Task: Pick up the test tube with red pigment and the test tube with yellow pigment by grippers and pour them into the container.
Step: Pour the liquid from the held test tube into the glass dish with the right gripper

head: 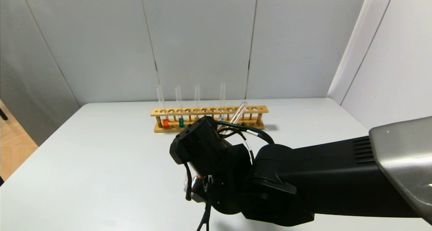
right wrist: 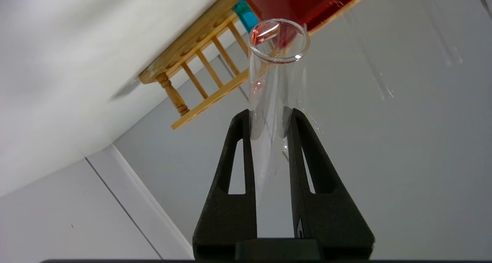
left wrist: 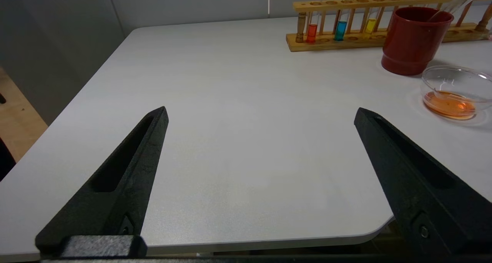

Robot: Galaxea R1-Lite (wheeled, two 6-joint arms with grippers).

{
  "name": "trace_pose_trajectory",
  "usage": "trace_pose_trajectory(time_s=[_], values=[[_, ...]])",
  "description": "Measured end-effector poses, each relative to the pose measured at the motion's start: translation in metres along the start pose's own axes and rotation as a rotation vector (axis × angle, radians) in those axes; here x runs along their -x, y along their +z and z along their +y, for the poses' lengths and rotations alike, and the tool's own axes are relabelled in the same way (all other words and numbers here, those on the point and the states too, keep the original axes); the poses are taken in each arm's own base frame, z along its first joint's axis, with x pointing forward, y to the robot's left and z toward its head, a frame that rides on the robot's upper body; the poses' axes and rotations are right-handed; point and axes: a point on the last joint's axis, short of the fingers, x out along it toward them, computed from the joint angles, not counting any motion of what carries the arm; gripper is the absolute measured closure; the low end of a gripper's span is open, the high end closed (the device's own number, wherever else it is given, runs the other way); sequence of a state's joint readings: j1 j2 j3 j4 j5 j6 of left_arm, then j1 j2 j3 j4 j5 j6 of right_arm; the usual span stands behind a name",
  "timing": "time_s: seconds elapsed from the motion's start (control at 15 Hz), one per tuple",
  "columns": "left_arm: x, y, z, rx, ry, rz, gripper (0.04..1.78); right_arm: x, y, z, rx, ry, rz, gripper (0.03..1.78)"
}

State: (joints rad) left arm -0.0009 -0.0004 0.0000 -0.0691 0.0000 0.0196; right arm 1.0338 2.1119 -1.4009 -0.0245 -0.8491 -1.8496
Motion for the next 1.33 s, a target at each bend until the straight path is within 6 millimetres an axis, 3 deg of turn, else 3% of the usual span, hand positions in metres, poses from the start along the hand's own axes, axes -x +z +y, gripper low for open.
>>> trace_pose_trajectory(time_s=[0.47,1.33], values=[[0.000,0.000,0.000,0.000,0.000,0.000,0.11,-0.001,-0.004,0.001,-0.295,-0.083,0.016,1.54],[0.000,0.000,0.000,0.000,0.000,0.000,0.11,0.040,-0.038,-0.020,-1.161,-0.186,-0.131,1.54]])
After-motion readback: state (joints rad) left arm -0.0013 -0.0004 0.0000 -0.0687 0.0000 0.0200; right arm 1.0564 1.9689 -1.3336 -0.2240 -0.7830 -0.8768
